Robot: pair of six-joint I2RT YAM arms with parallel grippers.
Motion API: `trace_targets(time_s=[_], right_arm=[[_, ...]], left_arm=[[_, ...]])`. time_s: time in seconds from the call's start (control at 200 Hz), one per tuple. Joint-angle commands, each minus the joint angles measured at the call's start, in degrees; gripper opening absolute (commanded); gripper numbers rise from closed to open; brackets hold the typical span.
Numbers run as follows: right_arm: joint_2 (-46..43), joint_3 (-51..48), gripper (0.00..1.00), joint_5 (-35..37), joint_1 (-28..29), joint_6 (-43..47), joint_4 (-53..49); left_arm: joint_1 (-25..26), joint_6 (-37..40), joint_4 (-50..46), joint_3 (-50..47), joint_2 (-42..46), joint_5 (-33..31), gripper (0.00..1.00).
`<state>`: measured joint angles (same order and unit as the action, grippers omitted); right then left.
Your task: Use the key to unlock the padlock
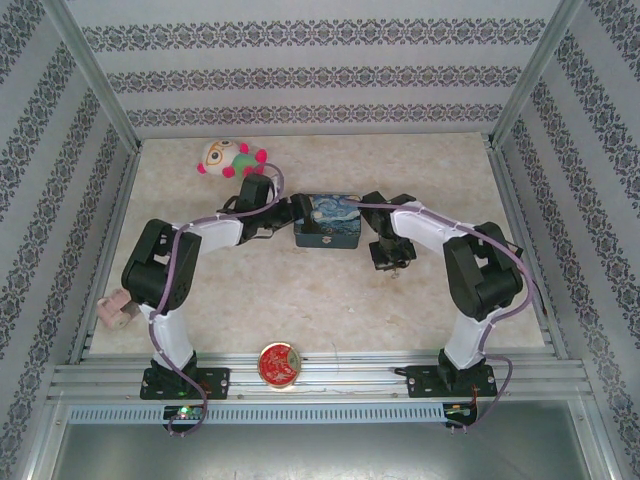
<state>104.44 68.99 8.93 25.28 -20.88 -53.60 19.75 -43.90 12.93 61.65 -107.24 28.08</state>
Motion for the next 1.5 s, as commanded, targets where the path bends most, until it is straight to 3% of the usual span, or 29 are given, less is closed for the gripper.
trace_targets(time_s=[0.0,0.34,0.62,1.219,1.494], right_arm=[[1.96,2.66,0.04,3.83,0.30,-2.17,-2.16],[9.47,8.73,0.05,10.44,0.54,-4.60,-5.46],[9.40,9.49,0.28,9.89,1.60,-5.26,-5.20],[5.00,10.24,0.30,7.67,4.69,-6.27,-4.70],[-4.97,7.73,0.34,7.85,4.27,-6.82,-4.42]], left_arm=[[-0.59,-1.73,3.43,-2.25,3.63,-0.50,0.78],[-0.63,-5.09,7.46,-7.88,6.64,0.13,0.78],[-1.22,-5.13,6.86,-9.70,8.50,-0.62,0.79],[-3.99,-4.42,5.32,-11.08,11.90,-1.10,0.80],[-6.96,-1.11,-0.55,-13.46,18.60,-4.69,0.93]])
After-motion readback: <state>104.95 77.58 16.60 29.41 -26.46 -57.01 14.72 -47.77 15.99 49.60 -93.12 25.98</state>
